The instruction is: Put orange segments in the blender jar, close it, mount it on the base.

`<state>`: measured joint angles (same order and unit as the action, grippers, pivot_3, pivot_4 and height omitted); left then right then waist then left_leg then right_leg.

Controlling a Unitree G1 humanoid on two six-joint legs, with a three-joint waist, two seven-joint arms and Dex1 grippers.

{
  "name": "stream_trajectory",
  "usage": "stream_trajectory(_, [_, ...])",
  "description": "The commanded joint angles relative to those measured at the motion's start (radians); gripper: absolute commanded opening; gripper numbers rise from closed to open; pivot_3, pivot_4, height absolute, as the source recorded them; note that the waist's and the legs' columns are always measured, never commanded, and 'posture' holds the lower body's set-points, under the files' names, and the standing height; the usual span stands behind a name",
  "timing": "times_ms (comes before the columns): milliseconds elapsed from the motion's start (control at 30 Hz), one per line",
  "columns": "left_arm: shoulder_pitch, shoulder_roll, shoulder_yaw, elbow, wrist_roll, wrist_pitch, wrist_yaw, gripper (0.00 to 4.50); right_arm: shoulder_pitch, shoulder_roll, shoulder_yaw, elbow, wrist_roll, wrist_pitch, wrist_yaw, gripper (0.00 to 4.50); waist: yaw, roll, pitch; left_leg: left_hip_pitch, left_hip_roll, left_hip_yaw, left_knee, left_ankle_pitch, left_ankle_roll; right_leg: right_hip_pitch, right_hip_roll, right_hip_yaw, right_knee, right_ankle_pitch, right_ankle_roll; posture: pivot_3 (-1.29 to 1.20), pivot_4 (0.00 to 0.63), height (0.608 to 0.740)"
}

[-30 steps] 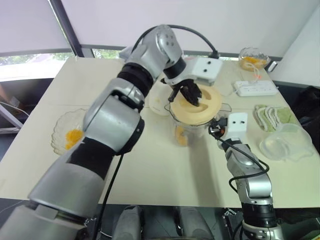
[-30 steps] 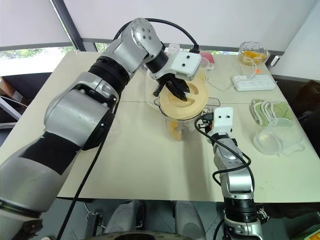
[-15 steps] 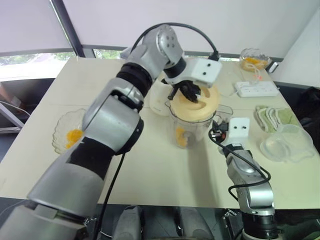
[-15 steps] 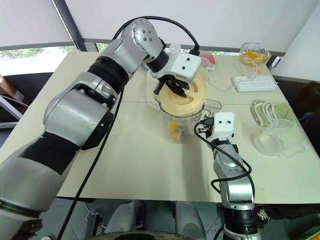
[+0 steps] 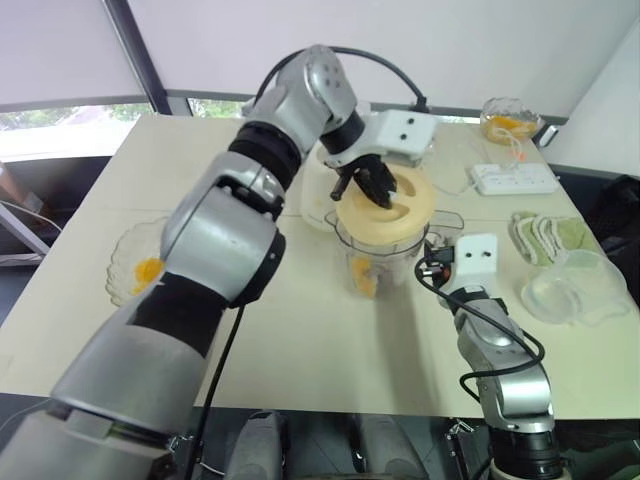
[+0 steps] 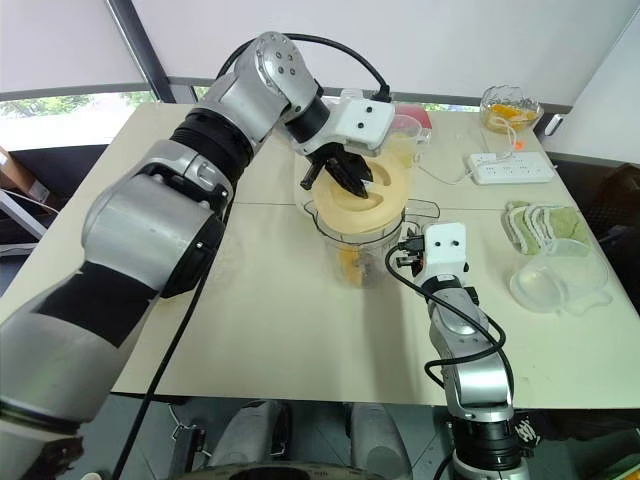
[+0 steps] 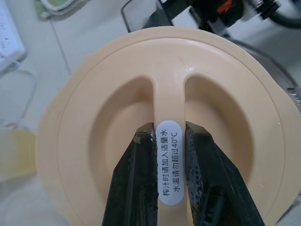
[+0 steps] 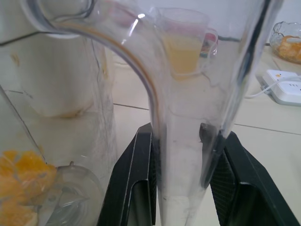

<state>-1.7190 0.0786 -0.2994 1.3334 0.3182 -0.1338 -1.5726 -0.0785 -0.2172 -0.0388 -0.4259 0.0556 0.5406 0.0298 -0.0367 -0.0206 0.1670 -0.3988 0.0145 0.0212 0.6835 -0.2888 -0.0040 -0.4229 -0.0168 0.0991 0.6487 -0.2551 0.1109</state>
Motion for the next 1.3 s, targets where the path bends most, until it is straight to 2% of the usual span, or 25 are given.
stream_trajectory(33, [0.005,-0.017,0.004,0.022,-0.006,0.035,-0.041,0.23,-0.007,-0.012,0.013,-0.044,-0.011,-0.008,0.023,0.93,-0.002,0.0,0.0,0.0,0.0,0.0,0.0,0.0,0.0,0.0,0.0,0.0,0.0,0.0,0.0,0.0,0.15,0.74])
stream_trajectory(567, [-0.015,-0.011,-0.029,0.035,-0.063,0.049,-0.042,0.23,-0.024,-0.007,0.016,-0.006,-0.022,-0.022,0.051,0.93,-0.005,0.0,0.0,0.0,0.0,0.0,0.0,0.0,0.0,0.0,0.0,0.0,0.0,0.0,0.0,0.0,0.15,0.74])
stream_trajectory(1300, [-0.038,0.004,-0.2,0.023,-0.222,0.11,-0.042,0.23,0.012,0.024,0.028,0.083,-0.028,-0.102,0.053,0.93,-0.011,0.0,0.0,0.002,0.001,0.0,-0.001,-0.001,0.002,-0.001,0.002,0.002,0.001,0.0,-0.001,0.0,0.15,0.74])
